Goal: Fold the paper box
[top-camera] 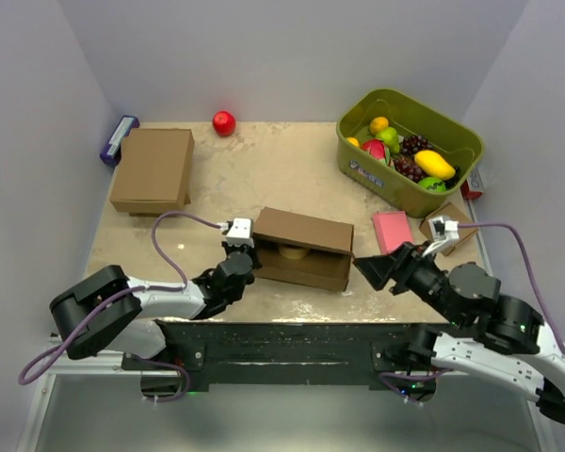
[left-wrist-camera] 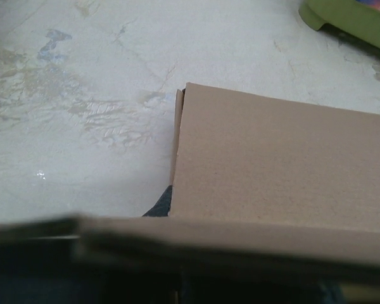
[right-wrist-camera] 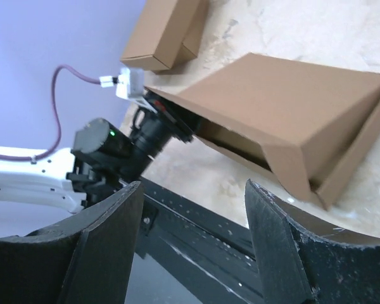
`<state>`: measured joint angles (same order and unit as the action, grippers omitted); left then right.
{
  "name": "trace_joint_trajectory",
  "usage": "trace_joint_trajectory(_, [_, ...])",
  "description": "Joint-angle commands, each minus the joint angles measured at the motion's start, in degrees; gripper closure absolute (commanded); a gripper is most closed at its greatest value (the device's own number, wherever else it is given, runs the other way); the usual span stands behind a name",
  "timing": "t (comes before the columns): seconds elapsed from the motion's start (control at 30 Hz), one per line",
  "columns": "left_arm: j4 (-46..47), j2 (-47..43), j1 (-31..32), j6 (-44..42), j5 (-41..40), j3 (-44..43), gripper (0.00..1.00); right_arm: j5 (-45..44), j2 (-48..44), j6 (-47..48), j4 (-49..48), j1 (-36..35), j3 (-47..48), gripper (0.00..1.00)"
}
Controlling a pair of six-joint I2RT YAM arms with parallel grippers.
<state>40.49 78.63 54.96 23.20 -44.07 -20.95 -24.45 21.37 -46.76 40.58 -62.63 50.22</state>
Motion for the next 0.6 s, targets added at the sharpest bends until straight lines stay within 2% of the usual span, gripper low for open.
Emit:
trace_joint_trajectory(0.0, [-6.7, 0.6, 0.7, -0.2, 1.4, 3.3, 1.0, 0.1, 9.4, 2.7, -11.4, -0.3, -1.0, 0.31])
trace_joint_trajectory(0.13, [-8.1, -1.5, 1.1, -0.3, 2.8, 4.2, 1.0, -2.4, 21.3, 2.7, -21.5, -0.2, -2.9, 0.31])
trace_joint_trajectory(0.27, [-9.9, -3.8, 1.5, -0.7, 6.0, 5.1, 0.99, -1.4, 28.2, 2.8, -29.1, -0.2, -3.7, 0.31])
trace_joint_trajectory(0.5, [-13.2, -9.1, 2.4, 0.6, 9.4, 6.7, 0.92, -2.3, 33.0, 0.7, -32.0, -0.2, -6.2, 0.32])
trace_joint_trajectory(0.57, [-15.7, -10.5, 2.7, 1.4, 10.9, 7.1, 0.83, -2.5, 32.9, -0.3, -32.0, -0.2, -7.5, 0.32])
